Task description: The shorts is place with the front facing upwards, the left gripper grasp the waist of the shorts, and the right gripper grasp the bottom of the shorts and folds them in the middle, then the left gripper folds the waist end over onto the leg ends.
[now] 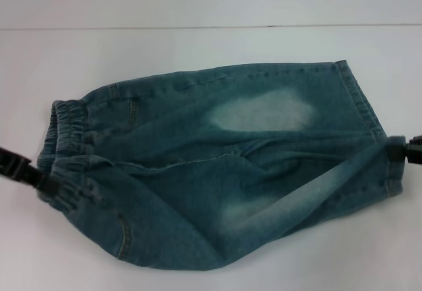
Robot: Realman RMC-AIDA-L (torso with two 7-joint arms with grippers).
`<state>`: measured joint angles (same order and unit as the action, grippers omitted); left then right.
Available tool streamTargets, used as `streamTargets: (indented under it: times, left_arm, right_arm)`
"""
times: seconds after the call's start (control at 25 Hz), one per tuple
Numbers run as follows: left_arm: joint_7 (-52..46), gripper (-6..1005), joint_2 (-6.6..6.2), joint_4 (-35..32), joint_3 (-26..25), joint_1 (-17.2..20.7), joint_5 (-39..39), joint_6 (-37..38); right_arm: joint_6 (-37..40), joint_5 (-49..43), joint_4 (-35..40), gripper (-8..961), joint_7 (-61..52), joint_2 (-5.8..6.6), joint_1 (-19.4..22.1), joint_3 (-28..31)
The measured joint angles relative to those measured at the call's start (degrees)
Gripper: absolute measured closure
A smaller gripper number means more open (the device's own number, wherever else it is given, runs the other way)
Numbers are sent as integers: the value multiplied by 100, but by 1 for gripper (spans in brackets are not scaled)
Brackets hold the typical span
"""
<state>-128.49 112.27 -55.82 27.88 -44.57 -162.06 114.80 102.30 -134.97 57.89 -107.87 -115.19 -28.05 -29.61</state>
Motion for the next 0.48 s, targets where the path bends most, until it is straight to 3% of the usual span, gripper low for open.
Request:
streamTargets:
  times: [0.48]
  left_arm:
    - [-30,936,-3,381,-565,17,667,-493]
  right_arm:
    - [-339,420,-432,921,653,-85,1,214]
